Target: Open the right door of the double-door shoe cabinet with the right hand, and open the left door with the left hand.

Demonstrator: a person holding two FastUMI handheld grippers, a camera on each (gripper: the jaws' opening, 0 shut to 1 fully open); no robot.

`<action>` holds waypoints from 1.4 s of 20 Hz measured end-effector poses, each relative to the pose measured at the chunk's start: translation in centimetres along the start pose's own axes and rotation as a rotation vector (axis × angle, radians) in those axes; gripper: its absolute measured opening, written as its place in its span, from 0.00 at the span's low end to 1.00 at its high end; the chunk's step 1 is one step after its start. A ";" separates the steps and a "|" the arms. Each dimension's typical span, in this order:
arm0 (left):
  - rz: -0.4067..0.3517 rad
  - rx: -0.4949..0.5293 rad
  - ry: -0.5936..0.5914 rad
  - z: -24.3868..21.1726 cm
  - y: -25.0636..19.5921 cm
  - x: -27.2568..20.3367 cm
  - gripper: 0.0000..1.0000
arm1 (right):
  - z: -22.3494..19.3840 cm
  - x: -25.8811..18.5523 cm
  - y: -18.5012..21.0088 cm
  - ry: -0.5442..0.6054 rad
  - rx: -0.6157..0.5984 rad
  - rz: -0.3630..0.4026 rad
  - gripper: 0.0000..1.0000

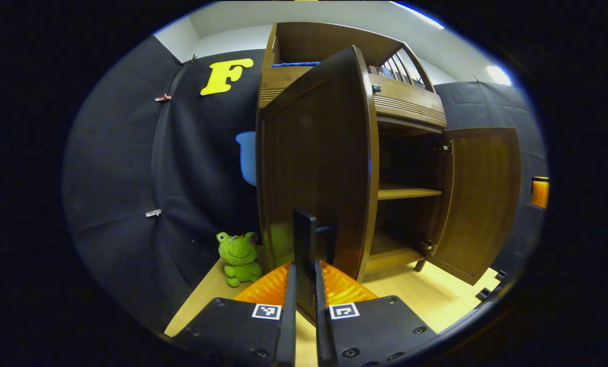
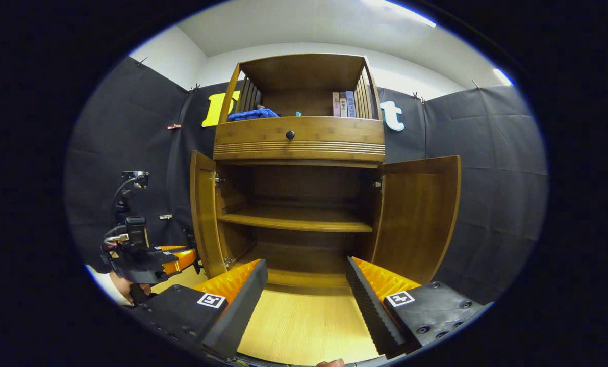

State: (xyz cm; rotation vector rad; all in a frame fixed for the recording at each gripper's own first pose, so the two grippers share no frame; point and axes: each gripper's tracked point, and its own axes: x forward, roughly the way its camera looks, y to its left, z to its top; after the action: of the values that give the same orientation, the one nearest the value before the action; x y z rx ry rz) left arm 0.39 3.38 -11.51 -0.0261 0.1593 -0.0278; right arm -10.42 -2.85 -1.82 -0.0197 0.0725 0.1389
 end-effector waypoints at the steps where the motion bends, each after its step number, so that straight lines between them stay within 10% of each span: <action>1: 0.007 -0.010 0.003 -0.2 0.4 0.0 0.20 | 0.0 0.0 0.3 -0.001 0.004 0.001 0.96; 23: 0.029 -0.003 -0.089 1.9 8.0 -2.8 0.12 | -1.0 3.1 1.7 0.002 0.026 -0.071 0.96; 28: 0.113 -0.021 -0.119 2.4 9.0 -5.7 0.55 | -1.1 2.7 1.1 0.004 0.019 -0.070 0.98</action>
State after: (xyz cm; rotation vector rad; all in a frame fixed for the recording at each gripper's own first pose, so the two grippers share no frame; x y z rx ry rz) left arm -4.60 12.56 -8.50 -0.0394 0.0423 0.0884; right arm -7.99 -1.46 -3.15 -0.0039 0.0772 0.0681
